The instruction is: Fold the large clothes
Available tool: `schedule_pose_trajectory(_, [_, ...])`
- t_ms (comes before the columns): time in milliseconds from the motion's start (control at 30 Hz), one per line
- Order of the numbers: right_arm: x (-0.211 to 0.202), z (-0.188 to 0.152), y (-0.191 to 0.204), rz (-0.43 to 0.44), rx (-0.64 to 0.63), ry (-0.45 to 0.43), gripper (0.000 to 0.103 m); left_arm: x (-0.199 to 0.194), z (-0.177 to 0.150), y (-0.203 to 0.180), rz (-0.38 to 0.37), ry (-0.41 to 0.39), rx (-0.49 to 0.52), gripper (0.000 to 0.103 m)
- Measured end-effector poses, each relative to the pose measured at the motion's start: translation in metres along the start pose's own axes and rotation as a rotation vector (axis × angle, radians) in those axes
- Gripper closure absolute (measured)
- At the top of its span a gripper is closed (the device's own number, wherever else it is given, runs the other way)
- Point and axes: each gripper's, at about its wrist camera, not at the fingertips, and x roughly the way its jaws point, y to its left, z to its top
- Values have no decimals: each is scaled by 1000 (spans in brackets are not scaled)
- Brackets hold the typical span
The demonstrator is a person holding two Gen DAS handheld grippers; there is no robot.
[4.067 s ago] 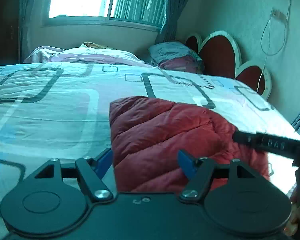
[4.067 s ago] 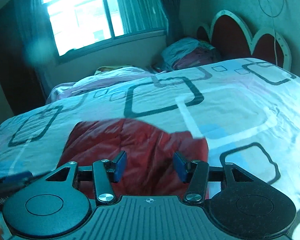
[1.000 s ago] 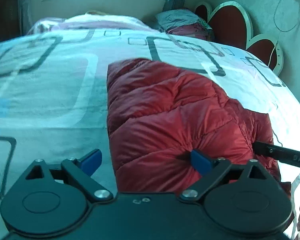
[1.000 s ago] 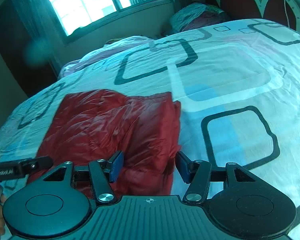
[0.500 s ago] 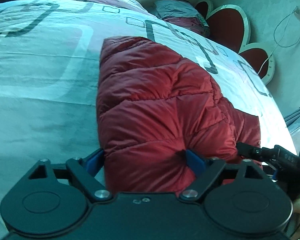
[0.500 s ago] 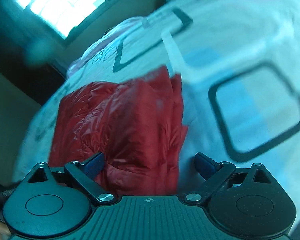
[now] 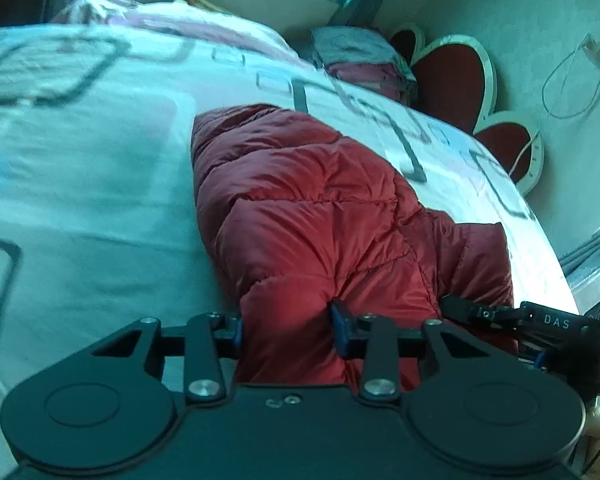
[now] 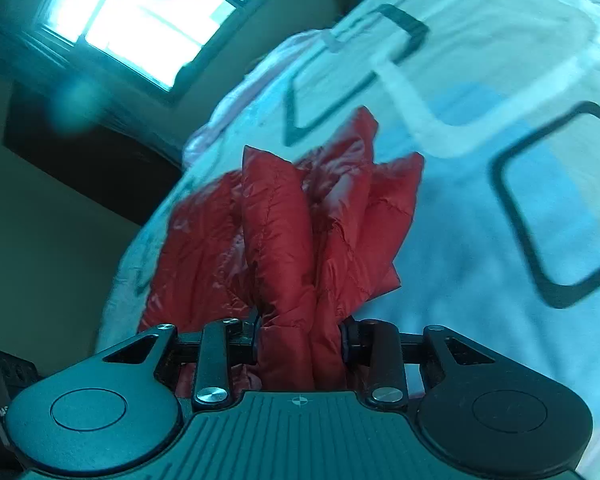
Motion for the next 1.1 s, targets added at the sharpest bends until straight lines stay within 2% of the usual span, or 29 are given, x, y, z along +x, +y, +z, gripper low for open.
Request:
schedule_pose_trajectory(133, [22, 1, 36, 49, -13, 5, 70, -26, 19, 27, 33, -40, -13, 66])
schedule_pose_trajectory(267, [60, -1, 76, 93, -36, 23, 70, -52, 42, 71, 78, -86, -6, 66])
schedule_pose_trajectory(533, [191, -30, 182, 138, -52, 56, 70, -85, 97, 202, 143, -141, -20, 66])
schedule_pose_trajectory(733, [293, -51, 236, 122, -41, 64, 70, -84, 136, 285, 201, -162, 42, 66])
schedule_pose_trajectory(900, [354, -63, 258, 66, -72, 82, 70, -64, 139, 324, 252, -164, 102, 65])
schedule_pose_trajectory(967, [367, -65, 259, 39, -82, 73, 70, -54, 133, 334, 260, -158, 119, 60])
schedule_pose_trajectory(1067, [371, -65, 252, -46, -69, 45, 47, -52, 119, 337, 278, -172, 169, 51])
schedule_pose_trajectory(1100, [370, -62, 254, -66, -73, 37, 47, -53, 117, 337, 290, -186, 199, 46])
